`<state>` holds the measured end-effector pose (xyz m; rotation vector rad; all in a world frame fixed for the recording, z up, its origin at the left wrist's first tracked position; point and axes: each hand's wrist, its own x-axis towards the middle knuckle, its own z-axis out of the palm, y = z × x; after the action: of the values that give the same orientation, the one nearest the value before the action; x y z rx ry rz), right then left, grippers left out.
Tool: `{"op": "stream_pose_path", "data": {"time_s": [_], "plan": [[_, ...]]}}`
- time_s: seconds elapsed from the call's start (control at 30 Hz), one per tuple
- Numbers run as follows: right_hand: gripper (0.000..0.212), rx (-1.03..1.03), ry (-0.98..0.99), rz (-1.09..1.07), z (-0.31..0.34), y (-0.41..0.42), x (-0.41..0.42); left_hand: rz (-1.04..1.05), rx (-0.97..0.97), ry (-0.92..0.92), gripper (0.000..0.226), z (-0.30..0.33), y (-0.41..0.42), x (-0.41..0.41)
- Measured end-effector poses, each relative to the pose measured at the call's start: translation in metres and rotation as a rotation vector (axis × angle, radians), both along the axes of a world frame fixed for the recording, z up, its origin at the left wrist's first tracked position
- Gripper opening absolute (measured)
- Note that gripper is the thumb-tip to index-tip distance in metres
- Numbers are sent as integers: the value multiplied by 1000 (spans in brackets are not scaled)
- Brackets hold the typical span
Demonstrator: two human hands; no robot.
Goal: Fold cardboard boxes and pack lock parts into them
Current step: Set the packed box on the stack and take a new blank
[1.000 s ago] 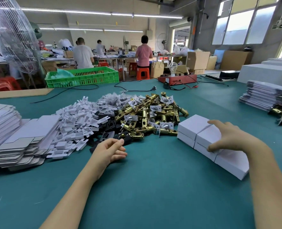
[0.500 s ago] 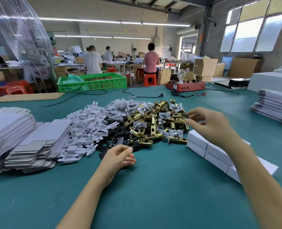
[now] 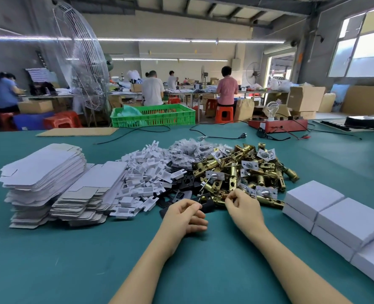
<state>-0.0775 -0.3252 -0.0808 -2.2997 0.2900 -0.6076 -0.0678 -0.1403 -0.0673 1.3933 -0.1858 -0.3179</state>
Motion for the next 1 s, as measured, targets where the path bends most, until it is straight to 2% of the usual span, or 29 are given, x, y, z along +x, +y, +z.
{"op": "stream_pose_path", "data": {"time_s": [0.1, 0.17, 0.3, 0.37, 0.47, 0.53, 0.6, 0.63, 0.7, 0.8, 0.9, 1.0], "plan": [[13, 134, -10, 17, 0, -7, 3, 30, -30, -14, 12, 6, 5, -1], [13, 267, -24, 17, 1, -10, 6, 117, 38, -86, 9, 12, 13, 2], [14, 342, -29, 6, 0, -11, 9, 482, 164, -261, 12, 31, 45, 15], [14, 351, -25, 7, 0, -11, 10, 701, 305, -396, 12, 45, 68, 32], [13, 380, -16, -4, 0, -11, 12, 919, 712, -548, 20, 56, 107, 63], [13, 382, -8, -6, 0, -10, 12, 858, 1073, -506, 35, 51, 135, 81], [13, 384, -6, -5, 0, -11, 12, 676, 1455, -364, 59, 41, 158, 93], [14, 388, -1, -7, 0, -11, 12, 598, 1566, -302, 66, 36, 166, 96], [14, 391, 3, -12, 1, -12, 12, 511, 1661, -235, 75, 28, 172, 97], [14, 391, 7, -8, 1, -13, 11, 471, 1767, -232, 88, 28, 169, 95], [14, 392, 13, -6, 1, -13, 11, 473, 1729, -178, 82, 33, 165, 92], [14, 401, 13, -4, 1, -13, 11, 492, 1698, -197, 64, 39, 165, 92]]}}
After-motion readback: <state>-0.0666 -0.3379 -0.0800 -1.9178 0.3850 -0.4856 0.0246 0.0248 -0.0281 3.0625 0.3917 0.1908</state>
